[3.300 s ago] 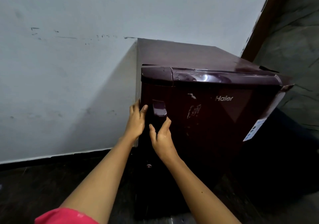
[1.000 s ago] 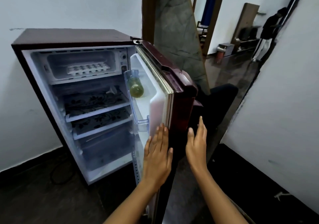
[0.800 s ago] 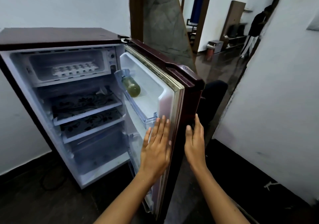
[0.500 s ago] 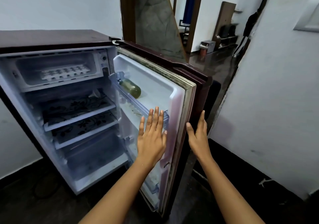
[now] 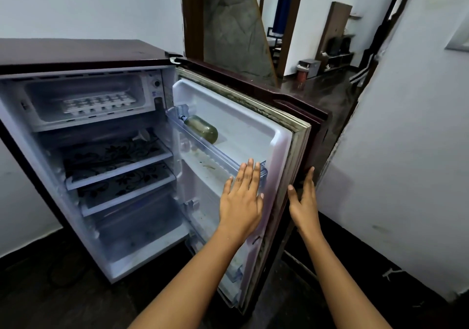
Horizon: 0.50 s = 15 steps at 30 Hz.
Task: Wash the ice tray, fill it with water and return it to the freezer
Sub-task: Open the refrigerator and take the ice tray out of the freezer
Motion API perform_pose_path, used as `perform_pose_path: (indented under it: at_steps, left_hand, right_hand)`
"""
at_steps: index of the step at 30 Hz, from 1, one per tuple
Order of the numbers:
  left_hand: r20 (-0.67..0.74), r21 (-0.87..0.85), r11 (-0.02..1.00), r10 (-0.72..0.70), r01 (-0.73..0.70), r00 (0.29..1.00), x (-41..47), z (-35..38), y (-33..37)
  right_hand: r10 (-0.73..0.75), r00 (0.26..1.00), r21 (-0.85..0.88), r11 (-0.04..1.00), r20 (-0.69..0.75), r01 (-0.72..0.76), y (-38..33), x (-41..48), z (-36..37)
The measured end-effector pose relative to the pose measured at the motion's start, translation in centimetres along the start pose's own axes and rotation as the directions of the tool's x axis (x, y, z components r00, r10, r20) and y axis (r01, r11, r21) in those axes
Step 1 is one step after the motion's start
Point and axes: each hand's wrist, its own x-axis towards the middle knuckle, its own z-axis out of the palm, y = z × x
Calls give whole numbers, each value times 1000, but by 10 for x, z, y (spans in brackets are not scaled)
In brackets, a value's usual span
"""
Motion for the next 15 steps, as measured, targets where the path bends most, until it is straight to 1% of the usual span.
perform_pose_path:
  at_steps: [2, 3, 5, 6, 7, 8, 10, 12, 15]
  left_hand:
    - [33, -41, 999, 23, -22, 999, -1, 2, -4]
    - [37, -60, 998, 23, -21, 999, -4, 3, -7]
    - [-21, -22, 1000, 18, -18, 1000, -10, 2, -13]
    - [-44, 8, 1000, 5, -5, 999, -15, 4, -18]
    - [-63, 40, 999, -22, 25, 998, -20, 6, -25]
    - [-73, 66, 996, -51, 55, 996, -26, 9, -36]
    - [-71, 114, 987, -106, 113, 992, -41, 14, -64]
    - [-52, 164, 973, -153, 160, 987, -59, 17, -95]
    - [-50, 205, 952, -222, 228, 974, -79, 17, -134]
  right_hand:
    - [-4, 998, -62, 998, -62, 1, 1, -9, 10]
    - [-37, 990, -132, 991, -136, 19, 1, -16, 17]
    - [-155, 938, -255, 964, -310, 75, 3, -38, 31]
    - [-234, 909, -299, 946, -346, 130, 5, -50, 38]
    - [-311, 895, -343, 918, -318, 197, 5, -62, 46]
    - [-375, 896, -386, 883, -236, 267, 5, -72, 56]
    - [-427, 904, -440, 815, -14, 378, 4, -84, 80]
    - [-404, 902, -483, 766, 151, 424, 0, -87, 105]
    - [-352, 896, -539, 716, 272, 445, -8, -81, 139]
